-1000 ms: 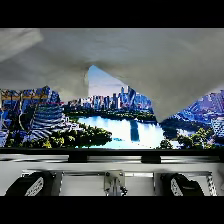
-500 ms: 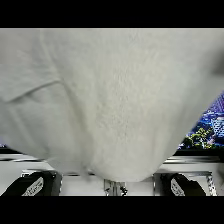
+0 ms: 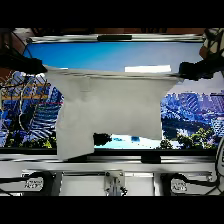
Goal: Fold the shirts.
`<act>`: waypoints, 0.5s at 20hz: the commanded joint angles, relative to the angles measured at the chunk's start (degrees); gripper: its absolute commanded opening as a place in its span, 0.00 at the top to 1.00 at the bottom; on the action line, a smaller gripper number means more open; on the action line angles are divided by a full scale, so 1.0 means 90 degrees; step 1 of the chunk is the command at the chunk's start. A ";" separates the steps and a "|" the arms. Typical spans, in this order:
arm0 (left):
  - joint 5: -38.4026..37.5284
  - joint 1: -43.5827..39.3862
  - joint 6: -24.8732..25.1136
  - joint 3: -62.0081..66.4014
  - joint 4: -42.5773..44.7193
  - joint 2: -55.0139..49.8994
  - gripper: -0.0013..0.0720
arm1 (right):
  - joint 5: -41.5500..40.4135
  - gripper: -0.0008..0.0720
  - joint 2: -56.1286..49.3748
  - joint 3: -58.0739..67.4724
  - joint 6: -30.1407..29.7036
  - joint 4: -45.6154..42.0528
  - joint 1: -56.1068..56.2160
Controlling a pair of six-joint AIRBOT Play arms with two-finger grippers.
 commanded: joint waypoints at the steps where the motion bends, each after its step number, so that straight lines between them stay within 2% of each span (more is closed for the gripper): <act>1: 0.0474 0.0002 0.0012 -0.0085 -0.0760 -0.1073 0.93 | -0.1095 0.89 -0.0787 -0.0056 0.0590 -0.0566 0.0000; 4: 0.0804 0.0002 0.0010 -0.0083 -0.1324 -0.1605 0.93 | -0.1809 0.89 -0.1008 -0.0056 0.1047 -0.0561 0.0000; 6: 0.0814 0.0000 -0.0068 -0.0085 -0.1579 -0.1914 0.93 | -0.1802 0.89 -0.1192 -0.0056 0.1311 -0.0408 0.0000; 7: 0.0755 -0.0010 -0.0362 -0.0085 -0.1574 -0.2047 0.93 | -0.1681 0.89 -0.1282 -0.0056 0.1307 -0.0199 0.0002; 8: 0.0629 -0.0007 -0.0597 -0.0083 -0.1574 -0.2144 0.77 | -0.1518 0.85 -0.1355 -0.0056 0.1258 0.0041 0.0002; 9: 0.0311 0.0034 -0.0678 -0.0061 -0.1569 -0.2198 0.34 | -0.1367 0.68 -0.1360 -0.0056 0.1158 0.0187 -0.0002; 10: -0.0095 0.0124 -0.0641 -0.0005 -0.1501 -0.2200 0.07 | -0.1095 0.31 -0.1307 -0.0049 0.0877 0.0175 -0.0002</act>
